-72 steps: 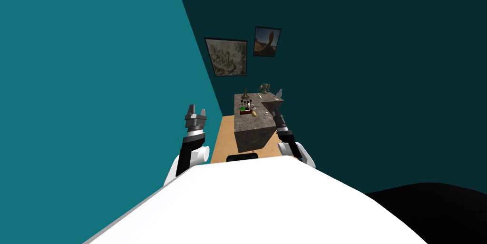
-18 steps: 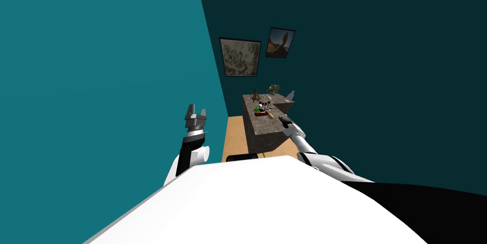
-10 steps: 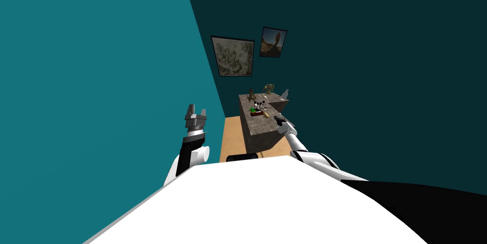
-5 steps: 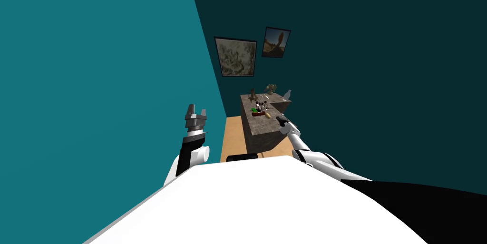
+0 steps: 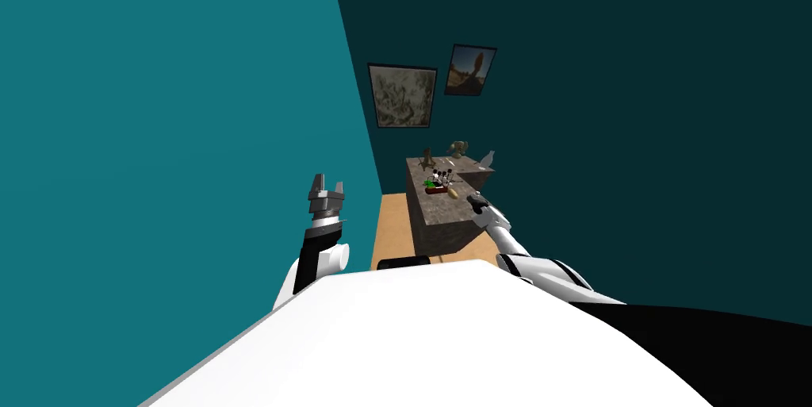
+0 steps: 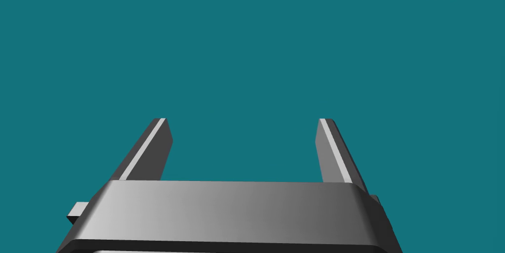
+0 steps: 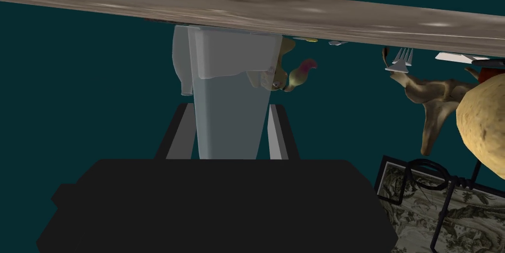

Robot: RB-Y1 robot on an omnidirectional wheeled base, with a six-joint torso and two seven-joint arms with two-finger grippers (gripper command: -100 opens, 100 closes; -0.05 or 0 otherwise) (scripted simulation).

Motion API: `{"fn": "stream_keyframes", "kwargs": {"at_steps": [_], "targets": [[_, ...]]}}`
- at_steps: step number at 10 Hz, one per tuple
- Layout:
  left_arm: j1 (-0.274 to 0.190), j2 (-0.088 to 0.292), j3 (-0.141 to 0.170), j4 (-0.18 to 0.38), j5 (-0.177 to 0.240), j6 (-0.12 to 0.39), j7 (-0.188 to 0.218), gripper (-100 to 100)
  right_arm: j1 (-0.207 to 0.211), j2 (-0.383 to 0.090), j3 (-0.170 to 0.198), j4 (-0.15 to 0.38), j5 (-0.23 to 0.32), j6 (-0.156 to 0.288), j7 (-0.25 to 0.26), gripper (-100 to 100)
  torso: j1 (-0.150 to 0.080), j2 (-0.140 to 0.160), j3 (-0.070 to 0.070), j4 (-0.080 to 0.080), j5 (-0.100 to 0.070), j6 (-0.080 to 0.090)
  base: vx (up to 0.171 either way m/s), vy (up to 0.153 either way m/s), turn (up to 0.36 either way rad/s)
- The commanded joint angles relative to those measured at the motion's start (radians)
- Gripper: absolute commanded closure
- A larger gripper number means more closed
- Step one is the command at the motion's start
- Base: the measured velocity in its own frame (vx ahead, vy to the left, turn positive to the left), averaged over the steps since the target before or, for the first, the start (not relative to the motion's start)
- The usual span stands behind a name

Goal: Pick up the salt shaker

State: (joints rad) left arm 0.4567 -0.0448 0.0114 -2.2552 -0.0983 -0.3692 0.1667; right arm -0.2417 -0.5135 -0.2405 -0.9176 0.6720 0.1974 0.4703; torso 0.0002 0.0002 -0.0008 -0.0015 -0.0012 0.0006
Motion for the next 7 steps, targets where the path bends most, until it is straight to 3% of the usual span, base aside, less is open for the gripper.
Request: {"fn": "stream_keyframes", "kwargs": {"at_steps": [1, 5, 6, 7], "targets": [[0.0, 0.0, 0.0, 0.0, 0.0, 0.0, 0.0, 0, 0.025, -0.044, 0.005, 0.011, -0.008, -0.013, -0.046, 100, 0.0, 0.0, 0.0, 0.0, 0.0, 0.0, -0.027, 0.074, 0.154], [0.0, 0.0, 0.0, 0.0, 0.0, 0.0, 0.0, 0, 0.058, -0.11, -0.001, 0.044, 0.001, -0.039, -0.126, 100, 0.0, 0.001, 0.0, 0.0, 0.0, 0.0, -0.023, 0.06, 0.112], [0.0, 0.0, 0.0, 0.0, 0.0, 0.0, 0.0, 0, 0.065, -0.103, 0.009, 0.022, -0.013, -0.027, -0.111, 100, -0.002, 0.0, 0.0, 0.0, 0.0, 0.001, 0.0, 0.0, 0.0], [0.0, 0.0, 0.0, 0.0, 0.0, 0.0, 0.0, 0, 0.066, -0.105, 0.008, 0.023, -0.013, -0.029, -0.116, 0, -0.004, 0.0, 0.0, 0.0, -0.001, 0.001, 0.0, 0.0, 0.0]]}}
